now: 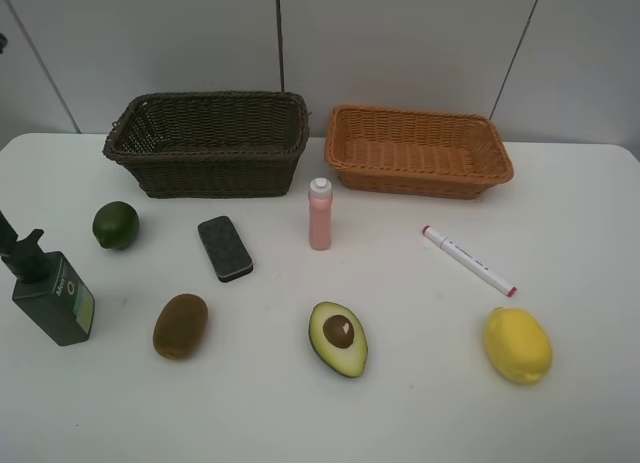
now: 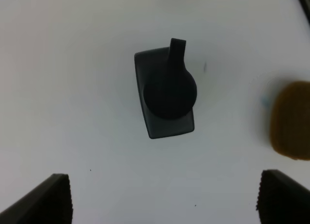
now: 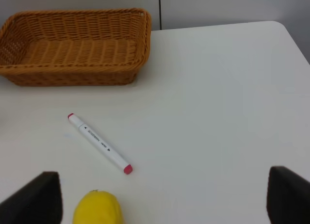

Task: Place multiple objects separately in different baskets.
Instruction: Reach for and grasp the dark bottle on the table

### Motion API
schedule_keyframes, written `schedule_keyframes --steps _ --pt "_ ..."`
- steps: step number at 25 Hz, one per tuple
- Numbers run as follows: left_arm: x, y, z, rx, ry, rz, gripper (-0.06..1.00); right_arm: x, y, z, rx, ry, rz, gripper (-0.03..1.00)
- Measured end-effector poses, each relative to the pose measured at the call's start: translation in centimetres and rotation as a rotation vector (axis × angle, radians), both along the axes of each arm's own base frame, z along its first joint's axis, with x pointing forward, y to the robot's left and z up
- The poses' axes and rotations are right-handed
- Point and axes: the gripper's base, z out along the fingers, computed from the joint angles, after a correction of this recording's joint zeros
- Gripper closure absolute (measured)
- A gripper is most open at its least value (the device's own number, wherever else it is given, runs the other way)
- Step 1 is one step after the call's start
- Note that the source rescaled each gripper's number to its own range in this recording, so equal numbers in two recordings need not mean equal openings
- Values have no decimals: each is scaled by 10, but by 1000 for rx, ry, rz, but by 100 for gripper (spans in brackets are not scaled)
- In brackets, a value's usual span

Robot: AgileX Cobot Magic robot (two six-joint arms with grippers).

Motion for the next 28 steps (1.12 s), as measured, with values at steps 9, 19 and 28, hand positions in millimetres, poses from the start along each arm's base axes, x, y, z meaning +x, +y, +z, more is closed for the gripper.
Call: schedule_keyframes --steps 9,19,28 --pt "62 -7 -65 -14 154 17 -5 0 0 0 0 0 3 -3" --pt "78 -9 -102 -21 225 29 1 0 0 0 0 0 3 -3" --pt "75 -9 -103 -18 257 28 93 0 0 0 0 0 3 -3"
